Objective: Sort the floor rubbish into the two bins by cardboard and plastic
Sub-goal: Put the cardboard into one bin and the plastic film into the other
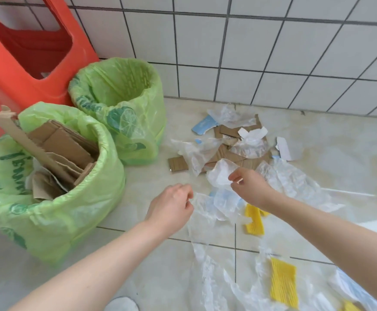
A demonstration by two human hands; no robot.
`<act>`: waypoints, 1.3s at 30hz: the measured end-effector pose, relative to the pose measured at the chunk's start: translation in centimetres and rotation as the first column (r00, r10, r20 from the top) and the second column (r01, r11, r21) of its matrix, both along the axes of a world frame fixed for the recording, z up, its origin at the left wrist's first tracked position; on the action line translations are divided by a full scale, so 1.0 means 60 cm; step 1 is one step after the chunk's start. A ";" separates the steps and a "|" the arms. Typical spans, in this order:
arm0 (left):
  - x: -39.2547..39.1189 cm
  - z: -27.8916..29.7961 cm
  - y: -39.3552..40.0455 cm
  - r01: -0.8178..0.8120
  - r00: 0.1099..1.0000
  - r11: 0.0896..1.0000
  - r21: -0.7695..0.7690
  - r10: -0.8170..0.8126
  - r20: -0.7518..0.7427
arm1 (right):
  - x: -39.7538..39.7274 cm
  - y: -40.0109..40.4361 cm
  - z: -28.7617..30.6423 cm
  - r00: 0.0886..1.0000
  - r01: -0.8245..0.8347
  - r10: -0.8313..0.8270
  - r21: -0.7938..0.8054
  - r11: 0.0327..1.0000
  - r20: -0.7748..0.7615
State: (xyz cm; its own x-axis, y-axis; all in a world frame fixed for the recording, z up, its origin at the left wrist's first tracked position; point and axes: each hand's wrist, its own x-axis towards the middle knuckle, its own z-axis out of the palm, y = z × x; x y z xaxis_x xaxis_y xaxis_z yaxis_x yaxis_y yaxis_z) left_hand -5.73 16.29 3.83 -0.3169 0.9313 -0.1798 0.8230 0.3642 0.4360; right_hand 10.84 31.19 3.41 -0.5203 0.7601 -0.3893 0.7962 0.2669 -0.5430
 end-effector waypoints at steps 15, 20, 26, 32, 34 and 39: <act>-0.008 -0.073 0.169 0.017 0.994 0.997 -0.074 -0.009 0.112 | -0.007 0.034 -0.079 0.856 -0.457 0.456 -0.054 0.888 0.245; -0.038 -0.101 0.190 0.072 0.997 0.995 -0.069 -0.069 0.045 | -0.009 0.019 -0.044 0.884 -0.466 0.465 -0.120 0.877 -0.035; -0.013 -0.109 0.219 0.248 0.959 0.938 -0.241 -0.273 -0.077 | -0.001 0.130 -0.064 0.951 -0.259 0.201 0.255 0.932 0.233; 0.004 -0.126 0.219 0.173 0.981 0.904 -0.390 -0.195 -0.017 | 0.067 0.148 -0.109 0.915 -0.121 0.099 0.031 0.992 0.391; 0.003 -0.128 0.198 0.135 0.987 0.902 -0.409 -0.159 -0.024 | 0.106 0.118 -0.118 0.869 -0.178 0.128 0.059 0.982 0.479; 0.020 -0.119 0.125 0.149 0.986 0.866 -0.477 -0.170 -0.001 | 0.173 0.043 -0.109 0.791 -0.305 0.232 0.035 0.952 0.566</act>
State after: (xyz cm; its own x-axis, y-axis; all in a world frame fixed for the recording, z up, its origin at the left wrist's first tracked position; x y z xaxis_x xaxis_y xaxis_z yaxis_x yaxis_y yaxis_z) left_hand -4.51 23.81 -3.28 -0.1886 0.7758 -0.6022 0.9008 0.3808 0.2085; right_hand 21.20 33.77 -3.11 -0.4363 0.6809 -0.5882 0.8366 0.5476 0.0134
